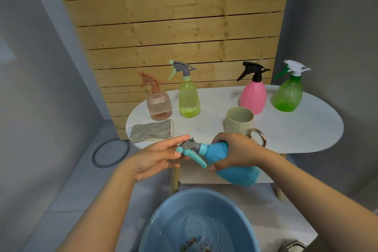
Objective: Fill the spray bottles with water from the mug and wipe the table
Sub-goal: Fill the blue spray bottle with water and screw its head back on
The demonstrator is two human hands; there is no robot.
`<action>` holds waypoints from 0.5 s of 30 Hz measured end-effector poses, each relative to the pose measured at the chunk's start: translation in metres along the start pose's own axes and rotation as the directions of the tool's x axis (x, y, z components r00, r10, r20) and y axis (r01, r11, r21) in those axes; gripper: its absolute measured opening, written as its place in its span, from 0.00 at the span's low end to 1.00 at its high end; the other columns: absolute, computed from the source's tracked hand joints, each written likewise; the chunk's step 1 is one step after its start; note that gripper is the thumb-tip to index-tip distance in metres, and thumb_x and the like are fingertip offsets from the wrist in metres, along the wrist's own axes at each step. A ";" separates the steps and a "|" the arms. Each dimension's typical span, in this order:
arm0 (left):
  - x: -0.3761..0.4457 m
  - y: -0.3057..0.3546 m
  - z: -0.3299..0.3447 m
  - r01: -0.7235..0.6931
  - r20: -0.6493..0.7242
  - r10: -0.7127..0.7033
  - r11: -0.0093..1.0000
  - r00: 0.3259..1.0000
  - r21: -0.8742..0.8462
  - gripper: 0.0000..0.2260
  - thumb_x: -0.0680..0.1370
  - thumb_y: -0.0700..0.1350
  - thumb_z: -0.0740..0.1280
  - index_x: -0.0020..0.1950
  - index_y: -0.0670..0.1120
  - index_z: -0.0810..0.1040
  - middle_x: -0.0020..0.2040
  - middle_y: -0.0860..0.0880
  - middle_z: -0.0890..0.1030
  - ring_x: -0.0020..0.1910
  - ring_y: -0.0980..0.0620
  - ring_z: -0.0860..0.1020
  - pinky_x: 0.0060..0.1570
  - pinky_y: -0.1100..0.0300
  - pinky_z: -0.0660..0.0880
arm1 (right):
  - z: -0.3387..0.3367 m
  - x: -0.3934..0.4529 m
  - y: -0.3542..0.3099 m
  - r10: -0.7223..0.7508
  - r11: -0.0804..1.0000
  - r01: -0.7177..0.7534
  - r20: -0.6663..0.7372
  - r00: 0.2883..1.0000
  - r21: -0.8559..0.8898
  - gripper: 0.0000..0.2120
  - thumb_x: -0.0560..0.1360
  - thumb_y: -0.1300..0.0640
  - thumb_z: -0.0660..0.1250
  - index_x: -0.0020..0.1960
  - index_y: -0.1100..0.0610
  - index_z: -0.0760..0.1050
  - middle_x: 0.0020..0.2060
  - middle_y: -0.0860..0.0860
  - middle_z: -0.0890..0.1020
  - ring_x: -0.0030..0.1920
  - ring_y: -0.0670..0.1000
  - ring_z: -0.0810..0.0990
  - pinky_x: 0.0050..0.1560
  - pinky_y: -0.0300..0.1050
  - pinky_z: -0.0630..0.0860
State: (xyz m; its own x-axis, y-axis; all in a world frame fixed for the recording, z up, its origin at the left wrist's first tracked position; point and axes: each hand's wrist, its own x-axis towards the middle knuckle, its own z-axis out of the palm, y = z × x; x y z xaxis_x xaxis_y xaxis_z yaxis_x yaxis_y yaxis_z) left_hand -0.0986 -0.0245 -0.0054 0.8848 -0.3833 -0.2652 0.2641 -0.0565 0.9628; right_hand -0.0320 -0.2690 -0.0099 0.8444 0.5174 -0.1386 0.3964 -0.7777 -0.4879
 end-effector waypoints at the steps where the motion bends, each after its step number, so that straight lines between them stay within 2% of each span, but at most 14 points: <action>1: 0.001 -0.001 -0.002 -0.003 0.026 0.003 1.000 1.000 -0.016 0.26 0.74 0.35 0.66 0.70 0.51 0.69 0.62 0.48 0.78 0.59 0.53 0.78 0.52 0.62 0.75 | 0.000 0.001 0.002 -0.009 1.000 0.009 0.007 1.000 0.009 0.30 0.56 0.34 0.75 0.53 0.43 0.71 0.47 0.43 0.78 0.46 0.46 0.77 0.48 0.46 0.77; 3: 0.004 -0.001 0.002 -0.031 -0.030 0.032 0.999 0.999 0.026 0.23 0.75 0.32 0.67 0.66 0.50 0.72 0.57 0.48 0.81 0.56 0.52 0.80 0.50 0.63 0.75 | 0.000 0.001 0.002 -0.027 1.000 0.027 0.004 1.000 0.003 0.30 0.57 0.35 0.76 0.54 0.43 0.71 0.47 0.42 0.78 0.47 0.46 0.77 0.48 0.46 0.76; 4: 0.006 0.002 0.006 -0.045 -0.131 0.060 0.993 0.990 0.113 0.18 0.75 0.35 0.67 0.62 0.50 0.76 0.51 0.50 0.83 0.50 0.54 0.81 0.47 0.64 0.74 | 0.000 0.000 0.000 -0.038 0.999 0.038 0.001 0.999 -0.019 0.30 0.57 0.35 0.76 0.55 0.43 0.71 0.47 0.42 0.78 0.47 0.46 0.77 0.48 0.45 0.76; 6: 0.012 0.005 0.013 0.007 -0.367 0.117 0.947 0.923 0.321 0.07 0.76 0.46 0.68 0.51 0.47 0.81 0.38 0.54 0.82 0.37 0.57 0.77 0.41 0.63 0.70 | 0.002 -0.002 -0.005 -0.085 0.990 0.081 -0.027 0.996 -0.117 0.32 0.58 0.36 0.76 0.57 0.45 0.71 0.48 0.43 0.78 0.47 0.47 0.76 0.46 0.43 0.73; 7: 0.017 0.003 0.013 0.044 -0.463 0.138 0.932 0.875 0.361 0.11 0.76 0.51 0.68 0.47 0.44 0.82 0.35 0.53 0.79 0.35 0.56 0.75 0.39 0.62 0.69 | 0.002 -0.002 -0.008 -0.120 0.980 0.110 -0.051 0.991 -0.166 0.32 0.59 0.36 0.75 0.59 0.46 0.70 0.49 0.44 0.78 0.48 0.48 0.75 0.45 0.42 0.71; 9: 0.023 0.002 0.015 0.096 -0.591 0.070 0.965 0.804 0.244 0.16 0.76 0.55 0.66 0.44 0.42 0.80 0.35 0.49 0.77 0.33 0.55 0.74 0.37 0.62 0.71 | 0.004 -0.003 -0.014 -0.171 0.966 0.145 -0.109 0.979 -0.216 0.34 0.60 0.36 0.75 0.61 0.47 0.69 0.52 0.46 0.78 0.51 0.49 0.76 0.47 0.42 0.69; 12: 0.027 0.003 0.019 0.098 -0.645 -0.104 0.994 0.757 -0.045 0.13 0.77 0.51 0.67 0.44 0.41 0.79 0.30 0.48 0.79 0.25 0.56 0.76 0.26 0.65 0.74 | 0.007 0.000 -0.018 -0.243 0.929 0.176 -0.176 0.954 -0.326 0.35 0.61 0.35 0.73 0.63 0.48 0.68 0.56 0.46 0.77 0.55 0.50 0.75 0.53 0.43 0.68; 15: 0.031 0.003 0.020 0.022 -0.682 -0.106 0.991 0.724 -0.131 0.13 0.77 0.47 0.67 0.55 0.39 0.75 0.29 0.47 0.78 0.20 0.58 0.74 0.20 0.67 0.70 | 0.008 0.002 -0.017 -0.268 0.922 0.186 -0.210 0.940 -0.341 0.36 0.62 0.35 0.72 0.64 0.49 0.67 0.57 0.46 0.77 0.56 0.50 0.74 0.56 0.44 0.68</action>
State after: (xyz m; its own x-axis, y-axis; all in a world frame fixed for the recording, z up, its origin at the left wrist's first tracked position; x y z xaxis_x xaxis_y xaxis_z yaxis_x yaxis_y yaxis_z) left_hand -0.0777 -0.0547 -0.0098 0.8741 0.3576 -0.3289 0.3313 0.0564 0.9418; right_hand -0.0396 -0.2519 -0.0084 0.7635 0.6200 0.1808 0.6455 -0.7418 -0.1819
